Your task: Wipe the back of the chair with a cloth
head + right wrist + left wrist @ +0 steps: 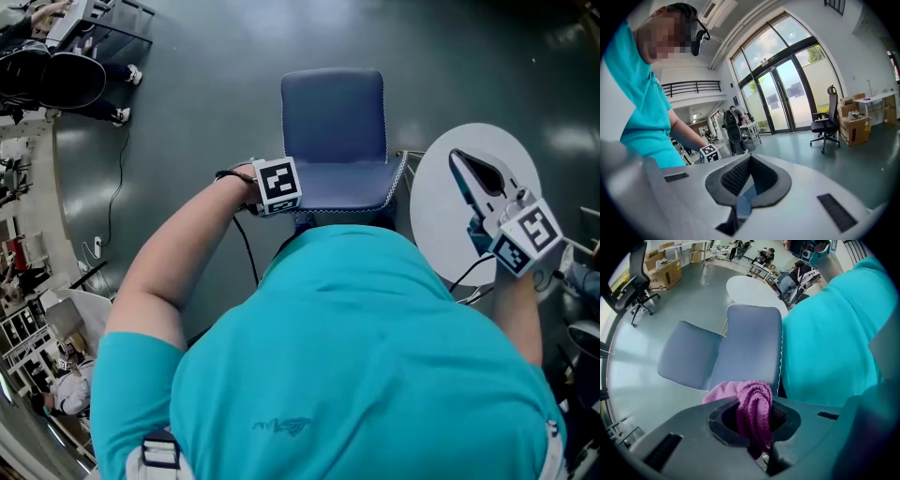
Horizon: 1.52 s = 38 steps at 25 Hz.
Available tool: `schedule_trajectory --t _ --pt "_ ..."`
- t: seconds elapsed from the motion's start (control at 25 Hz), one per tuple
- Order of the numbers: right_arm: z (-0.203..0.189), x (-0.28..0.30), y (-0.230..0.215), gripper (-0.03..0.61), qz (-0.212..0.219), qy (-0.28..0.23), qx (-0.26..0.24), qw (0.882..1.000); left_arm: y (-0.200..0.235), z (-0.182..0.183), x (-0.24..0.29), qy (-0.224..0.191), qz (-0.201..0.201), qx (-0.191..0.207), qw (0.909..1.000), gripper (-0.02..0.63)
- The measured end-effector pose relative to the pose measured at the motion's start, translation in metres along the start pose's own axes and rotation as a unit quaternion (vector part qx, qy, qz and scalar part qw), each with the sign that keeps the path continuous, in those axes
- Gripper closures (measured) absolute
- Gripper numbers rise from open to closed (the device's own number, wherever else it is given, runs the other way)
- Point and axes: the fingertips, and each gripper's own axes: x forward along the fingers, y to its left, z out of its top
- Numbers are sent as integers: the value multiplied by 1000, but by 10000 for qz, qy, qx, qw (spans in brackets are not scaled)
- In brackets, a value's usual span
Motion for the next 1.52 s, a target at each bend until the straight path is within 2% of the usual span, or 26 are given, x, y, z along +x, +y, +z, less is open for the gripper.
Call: schedule_trajectory --t 0.48,0.72,1.12,1.52 --pt "-9 -22 -15 588 -228 -94 131 9996 -9 32 2 101 -37 275 9996 555" --pt "-13 -35 -22 588 -326 -157 177 9992 -17 56 1 20 -50 387 9992 555" --pt "-12 -52 -34 588 -511 -256 253 9980 -29 99 -9 -31 -129 786 9968 555" --pt "-23 -76 -39 588 -726 -333 356 9962 -37 139 -5 -137 -218 963 9950 555"
